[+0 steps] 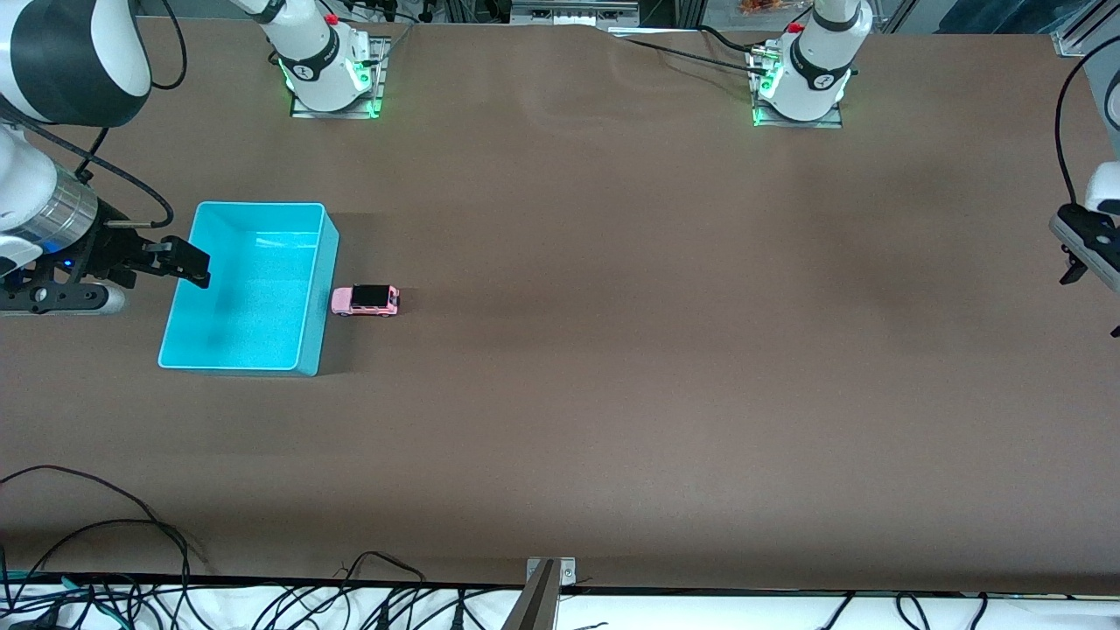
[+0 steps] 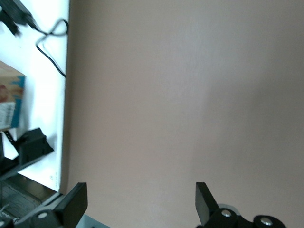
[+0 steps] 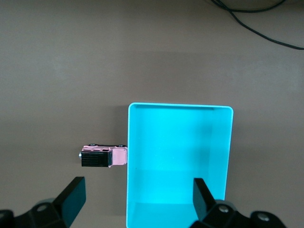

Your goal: Wind and store pink jeep toy

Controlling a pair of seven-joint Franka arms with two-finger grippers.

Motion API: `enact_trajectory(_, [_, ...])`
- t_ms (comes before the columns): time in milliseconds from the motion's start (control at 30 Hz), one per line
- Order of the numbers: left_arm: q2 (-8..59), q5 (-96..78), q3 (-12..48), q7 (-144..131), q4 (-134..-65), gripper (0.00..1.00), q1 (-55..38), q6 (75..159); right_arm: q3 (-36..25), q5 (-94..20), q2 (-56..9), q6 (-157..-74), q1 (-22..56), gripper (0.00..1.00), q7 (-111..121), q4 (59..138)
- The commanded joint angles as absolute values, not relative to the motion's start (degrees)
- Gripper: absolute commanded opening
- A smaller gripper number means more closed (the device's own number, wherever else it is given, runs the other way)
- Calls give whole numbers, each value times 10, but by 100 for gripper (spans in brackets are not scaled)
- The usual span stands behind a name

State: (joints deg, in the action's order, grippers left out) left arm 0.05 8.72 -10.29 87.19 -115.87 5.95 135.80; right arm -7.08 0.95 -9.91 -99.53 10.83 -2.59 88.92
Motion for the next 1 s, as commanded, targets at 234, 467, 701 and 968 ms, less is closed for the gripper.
enact_trajectory(234, [-105,76,-68,740,-1180,100,74,1243,-38,19,-101,-989,132,100,31,886])
enact_trajectory(467, [-141,77,-42,599,-1158,100,66,1173,-19,15,-132,-994,131,100,247,886])
enact_trajectory(701, [-157,77,-22,539,-1121,100,66,1129,-18,-26,-178,-997,132,100,431,893])
enact_trajectory(968, [-167,76,-8,512,-1093,100,66,1090,-18,-60,-200,-1045,133,100,610,957])
